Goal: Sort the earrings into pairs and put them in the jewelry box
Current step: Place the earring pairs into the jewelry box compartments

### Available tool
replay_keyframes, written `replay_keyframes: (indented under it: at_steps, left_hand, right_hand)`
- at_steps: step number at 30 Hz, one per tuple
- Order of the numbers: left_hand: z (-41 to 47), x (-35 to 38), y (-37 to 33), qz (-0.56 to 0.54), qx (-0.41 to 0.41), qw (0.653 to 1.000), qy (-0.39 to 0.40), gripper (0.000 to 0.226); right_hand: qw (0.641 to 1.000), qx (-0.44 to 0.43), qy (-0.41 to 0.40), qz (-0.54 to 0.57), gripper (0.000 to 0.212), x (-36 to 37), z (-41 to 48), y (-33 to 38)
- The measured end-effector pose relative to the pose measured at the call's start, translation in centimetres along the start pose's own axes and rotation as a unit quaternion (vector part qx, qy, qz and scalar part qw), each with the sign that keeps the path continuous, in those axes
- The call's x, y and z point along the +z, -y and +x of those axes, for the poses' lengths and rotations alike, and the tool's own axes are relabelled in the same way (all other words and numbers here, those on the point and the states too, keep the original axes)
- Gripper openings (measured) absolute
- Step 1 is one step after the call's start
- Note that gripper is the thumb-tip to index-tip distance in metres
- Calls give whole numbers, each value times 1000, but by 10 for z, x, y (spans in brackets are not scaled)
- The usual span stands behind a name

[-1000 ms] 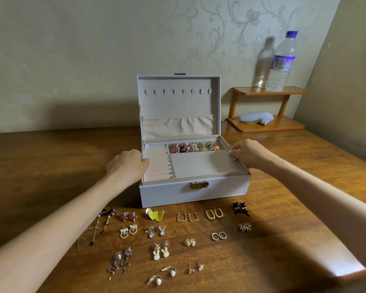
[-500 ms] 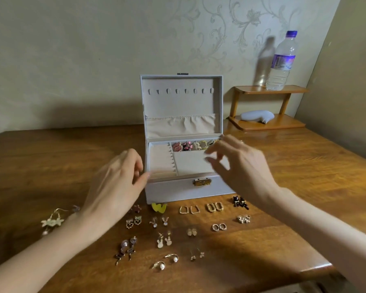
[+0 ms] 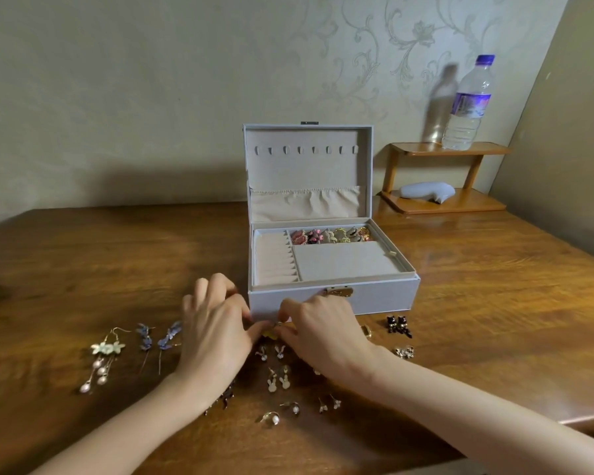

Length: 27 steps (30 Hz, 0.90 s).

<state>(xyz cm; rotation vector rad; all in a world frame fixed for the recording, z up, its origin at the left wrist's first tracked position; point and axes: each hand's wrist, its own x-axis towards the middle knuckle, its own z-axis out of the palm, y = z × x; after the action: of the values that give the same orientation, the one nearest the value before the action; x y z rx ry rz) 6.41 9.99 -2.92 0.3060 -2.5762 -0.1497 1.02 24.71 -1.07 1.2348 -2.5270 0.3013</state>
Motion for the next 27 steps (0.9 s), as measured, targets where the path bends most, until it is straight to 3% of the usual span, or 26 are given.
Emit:
replay_keyframes:
  at_steps: [13, 23, 27]
  left_hand:
    - [-2, -7, 2, -124, -43, 991, 12, 14]
    - [16, -52, 15, -252, -15, 966, -49, 12]
    - [17, -53, 12, -271, -21, 962, -29, 11]
  right_hand:
    - [978, 144, 3, 152, 8, 0, 1, 3]
    - [981, 113, -30, 154, 9, 0, -6, 7]
    - [979, 116, -42, 161, 8, -4, -6, 7]
